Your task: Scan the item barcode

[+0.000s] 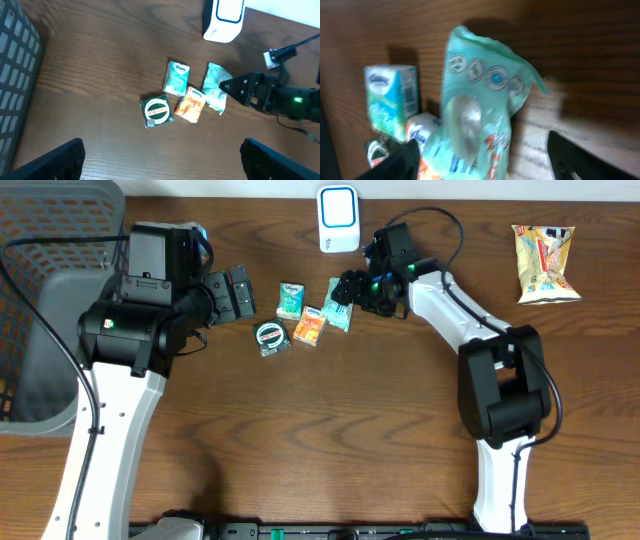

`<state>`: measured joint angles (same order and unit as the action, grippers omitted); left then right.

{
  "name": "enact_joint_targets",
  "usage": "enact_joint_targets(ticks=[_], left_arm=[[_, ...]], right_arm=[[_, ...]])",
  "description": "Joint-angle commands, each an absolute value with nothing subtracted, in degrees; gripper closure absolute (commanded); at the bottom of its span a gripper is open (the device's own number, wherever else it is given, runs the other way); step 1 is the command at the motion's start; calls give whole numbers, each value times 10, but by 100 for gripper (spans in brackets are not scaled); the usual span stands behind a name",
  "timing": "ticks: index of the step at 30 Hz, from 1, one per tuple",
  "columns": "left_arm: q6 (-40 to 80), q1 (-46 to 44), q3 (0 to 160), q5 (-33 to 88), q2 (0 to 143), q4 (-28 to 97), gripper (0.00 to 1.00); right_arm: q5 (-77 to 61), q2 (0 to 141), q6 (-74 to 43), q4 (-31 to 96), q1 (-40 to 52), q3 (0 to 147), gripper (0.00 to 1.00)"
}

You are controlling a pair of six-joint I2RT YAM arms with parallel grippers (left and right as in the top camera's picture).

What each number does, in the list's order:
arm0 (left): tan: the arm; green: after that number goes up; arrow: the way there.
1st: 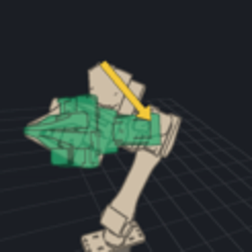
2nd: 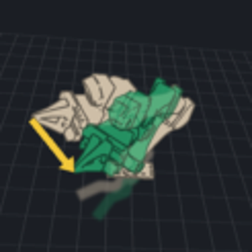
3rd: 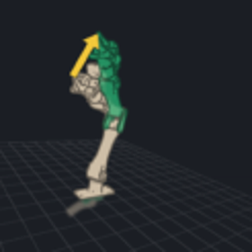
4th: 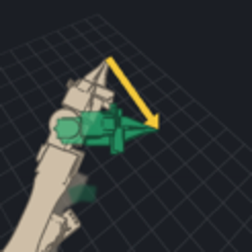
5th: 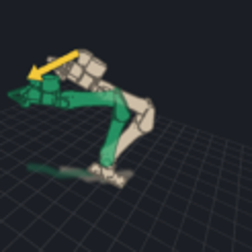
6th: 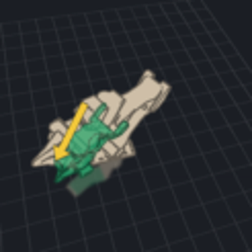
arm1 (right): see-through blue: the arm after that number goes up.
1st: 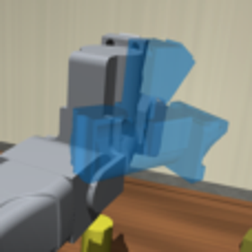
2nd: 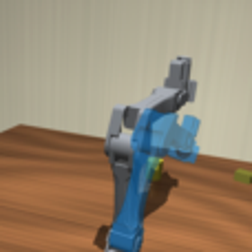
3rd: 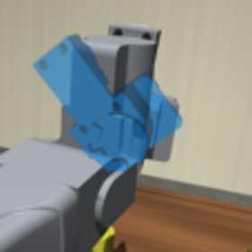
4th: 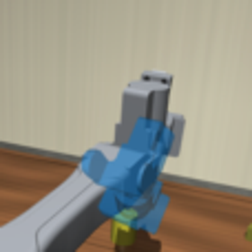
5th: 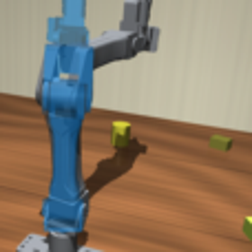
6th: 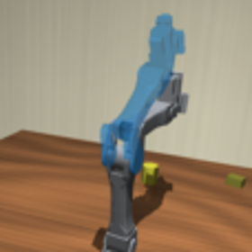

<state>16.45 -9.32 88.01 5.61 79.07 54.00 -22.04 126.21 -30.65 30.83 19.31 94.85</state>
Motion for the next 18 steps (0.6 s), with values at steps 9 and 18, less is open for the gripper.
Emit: enact_joint_targets(ticks=[9,18], left_arm=[[161,-92,884,49,790,542,2],[161,-92,884,49,790,542,2]], right_arm=[[-236,1305,-310,296,189,945,97],[-213,1217,-174,355,156,945,99]])
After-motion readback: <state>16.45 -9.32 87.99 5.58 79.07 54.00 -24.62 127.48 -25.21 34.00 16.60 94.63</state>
